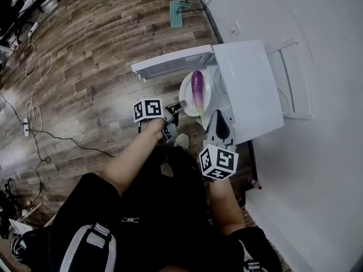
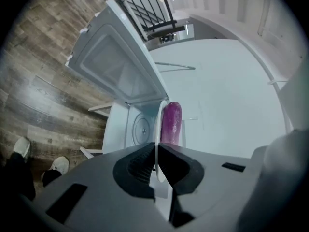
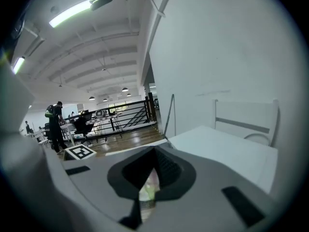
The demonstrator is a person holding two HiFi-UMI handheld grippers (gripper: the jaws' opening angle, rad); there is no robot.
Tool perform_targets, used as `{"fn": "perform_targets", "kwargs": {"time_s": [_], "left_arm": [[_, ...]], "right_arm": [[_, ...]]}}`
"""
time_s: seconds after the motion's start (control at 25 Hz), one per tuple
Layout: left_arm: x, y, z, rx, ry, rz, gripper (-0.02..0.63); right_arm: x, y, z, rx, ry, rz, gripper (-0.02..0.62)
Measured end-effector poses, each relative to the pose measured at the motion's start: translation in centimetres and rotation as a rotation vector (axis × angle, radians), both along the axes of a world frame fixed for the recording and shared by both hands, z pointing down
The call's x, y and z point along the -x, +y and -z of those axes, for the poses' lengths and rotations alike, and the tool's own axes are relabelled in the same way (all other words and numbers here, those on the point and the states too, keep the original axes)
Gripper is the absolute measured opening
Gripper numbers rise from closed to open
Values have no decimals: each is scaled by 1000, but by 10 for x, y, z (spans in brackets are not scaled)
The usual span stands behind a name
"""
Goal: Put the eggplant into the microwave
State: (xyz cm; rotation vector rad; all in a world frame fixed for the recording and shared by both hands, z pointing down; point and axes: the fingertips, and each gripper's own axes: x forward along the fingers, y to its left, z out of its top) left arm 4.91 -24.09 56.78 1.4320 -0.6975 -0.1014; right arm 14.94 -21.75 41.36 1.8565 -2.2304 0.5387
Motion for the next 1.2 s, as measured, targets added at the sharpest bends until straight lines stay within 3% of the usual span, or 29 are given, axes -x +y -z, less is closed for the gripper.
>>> {"fn": "perform_targets", "kwargs": {"time_s": [0.32,0.56,0.76,1.0,1.2], "left_arm": [[-25,-22,-102,41,11,-131,18],[-53,-49,-154,30,103,-210,18],[-73,-74,-170,-25,109,-277,18],[-99,-96,-165,-65,115,-325,18],[-130,-114,-162,-65,109,-352,18]], "right_arm": [[26,-7,-112,-66,-44,14,6],[20,-26,-174,-182,-12,-1,6],[4,-39,-204,-194,36,-25,6],[-18,-27,-235,-159,-23,-126,6],[-10,-24,-248,-114,-4,-116,6]]}}
